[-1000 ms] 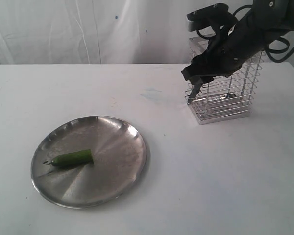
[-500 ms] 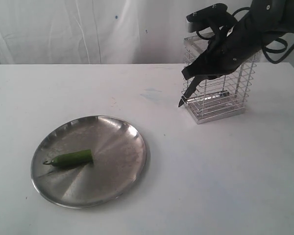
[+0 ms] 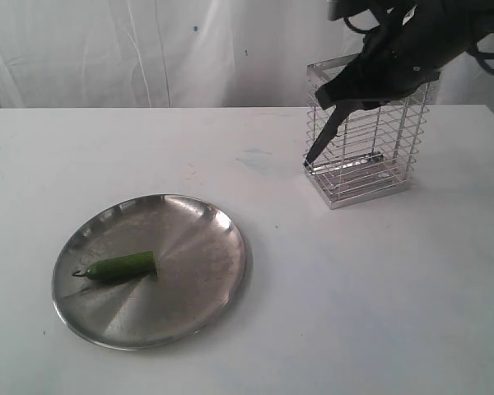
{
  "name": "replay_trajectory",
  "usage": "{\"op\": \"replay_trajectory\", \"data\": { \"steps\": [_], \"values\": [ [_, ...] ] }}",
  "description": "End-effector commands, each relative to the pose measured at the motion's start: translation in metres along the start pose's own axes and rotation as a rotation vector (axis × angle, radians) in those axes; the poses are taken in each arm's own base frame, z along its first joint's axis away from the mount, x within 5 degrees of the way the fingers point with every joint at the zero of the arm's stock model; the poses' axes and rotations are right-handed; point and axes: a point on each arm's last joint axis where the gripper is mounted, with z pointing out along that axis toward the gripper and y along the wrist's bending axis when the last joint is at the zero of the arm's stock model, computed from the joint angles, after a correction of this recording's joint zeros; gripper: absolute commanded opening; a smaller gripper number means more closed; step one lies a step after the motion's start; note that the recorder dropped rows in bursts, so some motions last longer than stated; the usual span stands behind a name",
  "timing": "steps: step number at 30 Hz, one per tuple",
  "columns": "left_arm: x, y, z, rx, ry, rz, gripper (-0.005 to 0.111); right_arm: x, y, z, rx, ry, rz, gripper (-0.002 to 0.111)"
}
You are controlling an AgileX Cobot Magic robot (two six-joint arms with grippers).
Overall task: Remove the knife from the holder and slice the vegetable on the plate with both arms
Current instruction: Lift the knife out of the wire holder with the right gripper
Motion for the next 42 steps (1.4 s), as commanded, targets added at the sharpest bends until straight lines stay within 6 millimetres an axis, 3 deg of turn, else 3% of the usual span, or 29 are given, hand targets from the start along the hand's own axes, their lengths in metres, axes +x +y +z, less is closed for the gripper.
{"op": "replay_trajectory", "data": {
  "steps": [1, 7, 13, 16, 20, 21, 23, 25, 29, 33, 38, 42],
  "values": [
    [0.002, 0.0, 0.0, -0.003, 0.002, -0.013, 0.0, -0.003, 0.005, -0.036, -0.012, -0.018, 0.0, 0.0],
    [0.002, 0.0, 0.0, -0.003, 0.002, -0.013, 0.0, 0.008, 0.015, -0.081, -0.041, 0.026, -0.01, 0.0],
    [0.002, 0.0, 0.0, -0.003, 0.002, -0.013, 0.0, 0.016, 0.026, -0.147, -0.027, -0.086, 0.023, 0.0],
    [0.002, 0.0, 0.0, -0.003, 0.002, -0.013, 0.0, 0.039, 0.047, -0.195, -0.115, -0.166, 0.062, 0.0],
    [0.002, 0.0, 0.0, -0.003, 0.002, -0.013, 0.0, 0.08, 0.071, -0.236, -0.2, -0.352, 0.109, 0.0],
    [0.002, 0.0, 0.0, -0.003, 0.002, -0.013, 0.0, 0.086, 0.074, -0.239, -0.204, -0.37, 0.114, 0.0],
    [0.002, 0.0, 0.0, -0.003, 0.002, -0.013, 0.0, 0.123, 0.087, -0.247, -0.243, -0.408, 0.121, 0.0],
    [0.002, 0.0, 0.0, -0.004, 0.003, 0.0, 0.0, 0.146, 0.095, -0.253, -0.264, -0.456, 0.11, 0.0],
    [0.002, 0.0, 0.0, -0.004, 0.003, 0.009, 0.0, 0.169, 0.104, -0.257, -0.298, -0.502, 0.124, 0.0],
    [-0.004, 0.001, 0.0, -0.011, -0.056, -0.006, 0.0, 0.175, 0.107, -0.258, -0.319, -0.507, 0.127, 0.0],
    [-0.012, -0.005, -0.001, 0.093, -0.134, -0.577, 0.0, 0.174, 0.111, -0.259, -0.355, -0.52, 0.11, 0.0],
    [-0.013, -0.006, -0.001, 0.111, -0.138, -0.664, 0.0, 0.174, 0.111, -0.259, -0.356, -0.525, 0.106, 0.0]
  ]
}}
